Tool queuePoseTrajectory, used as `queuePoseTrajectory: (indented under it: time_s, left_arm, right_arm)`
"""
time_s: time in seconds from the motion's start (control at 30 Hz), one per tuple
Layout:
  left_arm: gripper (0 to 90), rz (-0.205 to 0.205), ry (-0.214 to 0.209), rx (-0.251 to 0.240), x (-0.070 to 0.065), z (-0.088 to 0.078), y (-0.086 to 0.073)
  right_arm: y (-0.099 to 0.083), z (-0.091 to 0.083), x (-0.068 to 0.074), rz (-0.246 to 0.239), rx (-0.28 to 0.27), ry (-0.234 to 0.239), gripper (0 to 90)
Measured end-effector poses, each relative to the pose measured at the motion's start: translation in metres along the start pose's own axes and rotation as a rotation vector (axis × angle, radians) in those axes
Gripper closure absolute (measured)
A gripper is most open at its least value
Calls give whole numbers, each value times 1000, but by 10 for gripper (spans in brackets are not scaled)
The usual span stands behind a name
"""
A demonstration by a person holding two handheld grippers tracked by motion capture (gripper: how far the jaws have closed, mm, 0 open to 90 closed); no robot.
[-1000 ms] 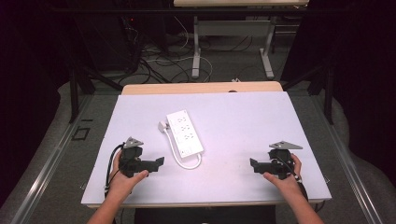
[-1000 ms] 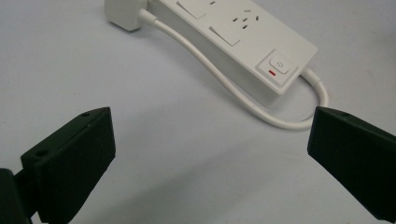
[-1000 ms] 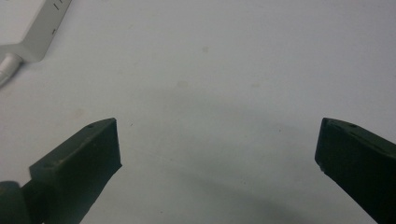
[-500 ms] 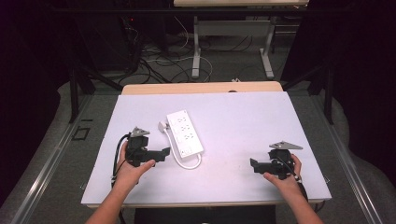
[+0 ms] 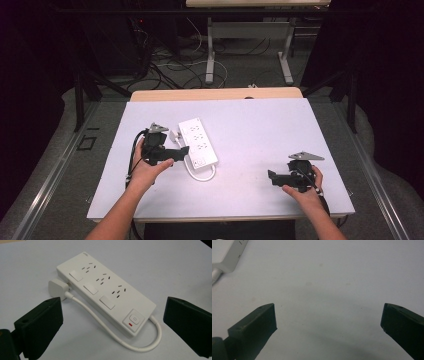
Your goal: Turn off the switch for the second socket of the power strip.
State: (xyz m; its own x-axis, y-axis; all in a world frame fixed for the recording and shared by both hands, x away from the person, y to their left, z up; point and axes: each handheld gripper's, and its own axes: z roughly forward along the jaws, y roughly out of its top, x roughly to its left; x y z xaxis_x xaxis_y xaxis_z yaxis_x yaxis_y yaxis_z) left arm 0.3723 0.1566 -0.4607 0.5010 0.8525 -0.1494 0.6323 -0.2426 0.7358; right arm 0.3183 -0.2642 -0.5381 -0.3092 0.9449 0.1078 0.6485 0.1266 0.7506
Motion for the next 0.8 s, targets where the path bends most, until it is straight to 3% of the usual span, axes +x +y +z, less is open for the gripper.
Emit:
queuePoseTrajectory:
  time_s: [0.53, 0.8]
  left_arm:
    - [165, -21, 29, -11, -2, 17, 25]
    - [340, -12, 29, 16, 1, 31, 31]
  right_arm:
    - [0, 0, -1, 9, 0, 3, 0]
    - [0, 0, -2, 13, 3, 2, 0]
